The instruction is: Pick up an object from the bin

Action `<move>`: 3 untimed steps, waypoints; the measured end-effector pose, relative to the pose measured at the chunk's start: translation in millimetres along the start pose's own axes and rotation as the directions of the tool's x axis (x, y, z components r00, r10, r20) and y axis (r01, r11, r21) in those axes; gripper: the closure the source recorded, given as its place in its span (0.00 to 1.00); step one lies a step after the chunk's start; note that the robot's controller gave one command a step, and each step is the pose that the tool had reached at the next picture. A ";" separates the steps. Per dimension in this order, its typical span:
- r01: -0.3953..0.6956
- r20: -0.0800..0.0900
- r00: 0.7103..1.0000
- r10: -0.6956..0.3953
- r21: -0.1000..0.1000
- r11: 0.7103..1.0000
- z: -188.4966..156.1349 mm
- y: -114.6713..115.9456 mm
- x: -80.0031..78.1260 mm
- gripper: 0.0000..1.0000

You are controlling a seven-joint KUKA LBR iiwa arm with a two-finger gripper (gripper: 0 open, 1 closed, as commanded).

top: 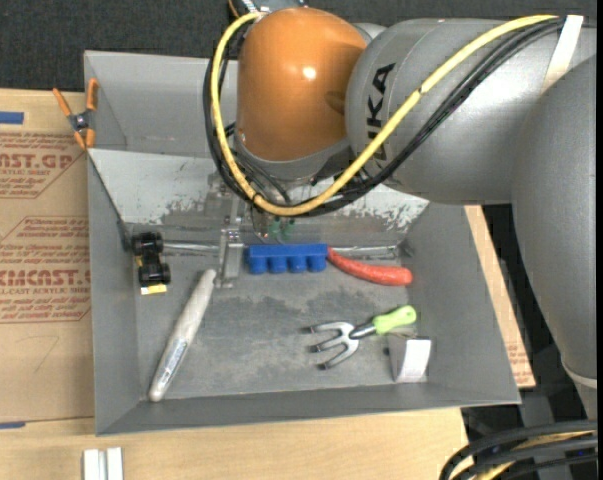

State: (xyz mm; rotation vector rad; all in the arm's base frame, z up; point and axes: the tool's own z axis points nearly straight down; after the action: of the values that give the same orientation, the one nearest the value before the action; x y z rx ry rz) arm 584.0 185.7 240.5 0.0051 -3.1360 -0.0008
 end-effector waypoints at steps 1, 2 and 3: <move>-0.003 0.008 1.000 0.003 -0.001 1.000 -5.3 -1.6 -1.5 0.00; 0.271 0.008 0.963 -0.271 0.001 0.963 90.8 -9.6 7.3 0.00; 0.397 0.011 0.918 -0.397 0.002 0.918 100.1 -10.2 15.8 0.00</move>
Offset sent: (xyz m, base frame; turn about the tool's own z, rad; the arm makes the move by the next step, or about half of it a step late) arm -0.0159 -0.0177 -0.1705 -0.4976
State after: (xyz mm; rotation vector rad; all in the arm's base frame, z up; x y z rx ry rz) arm 567.7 175.5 140.6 0.6423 -3.0812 -0.0026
